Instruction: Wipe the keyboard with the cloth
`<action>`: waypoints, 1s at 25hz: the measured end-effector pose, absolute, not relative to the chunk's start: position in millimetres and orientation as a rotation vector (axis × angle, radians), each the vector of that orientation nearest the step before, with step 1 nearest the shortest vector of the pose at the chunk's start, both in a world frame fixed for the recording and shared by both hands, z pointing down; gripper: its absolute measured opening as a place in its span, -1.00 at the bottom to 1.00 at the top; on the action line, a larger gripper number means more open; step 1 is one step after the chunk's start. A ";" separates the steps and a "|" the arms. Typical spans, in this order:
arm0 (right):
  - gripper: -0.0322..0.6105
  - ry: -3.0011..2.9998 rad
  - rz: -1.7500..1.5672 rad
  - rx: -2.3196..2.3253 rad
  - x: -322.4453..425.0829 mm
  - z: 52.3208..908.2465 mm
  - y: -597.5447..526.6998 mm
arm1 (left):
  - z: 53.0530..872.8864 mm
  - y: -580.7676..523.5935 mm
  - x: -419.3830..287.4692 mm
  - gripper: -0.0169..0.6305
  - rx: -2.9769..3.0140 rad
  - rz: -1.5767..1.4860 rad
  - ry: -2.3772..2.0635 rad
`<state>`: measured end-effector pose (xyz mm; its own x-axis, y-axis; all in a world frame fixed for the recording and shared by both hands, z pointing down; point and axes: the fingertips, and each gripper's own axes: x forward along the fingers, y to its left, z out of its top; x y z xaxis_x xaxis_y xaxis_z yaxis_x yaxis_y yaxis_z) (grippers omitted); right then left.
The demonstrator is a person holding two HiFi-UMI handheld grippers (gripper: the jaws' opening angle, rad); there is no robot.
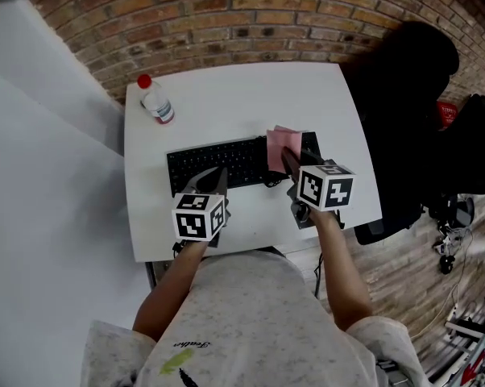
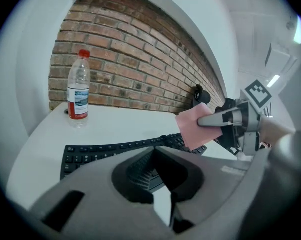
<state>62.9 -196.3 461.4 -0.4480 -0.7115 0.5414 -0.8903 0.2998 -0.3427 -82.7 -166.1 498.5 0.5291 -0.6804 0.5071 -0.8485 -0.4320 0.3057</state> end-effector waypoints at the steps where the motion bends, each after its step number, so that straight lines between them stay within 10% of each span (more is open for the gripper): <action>1: -0.84 -2.290 0.886 1.446 53.4 461.3 -193.3 | 499.0 -163.0 -90.4 -0.97 2.239 0.417 -1.242; 25: -0.84 -2.393 0.963 1.094 -176.0 491.8 -147.9 | 517.1 -110.2 -244.4 -0.97 2.098 0.351 -1.378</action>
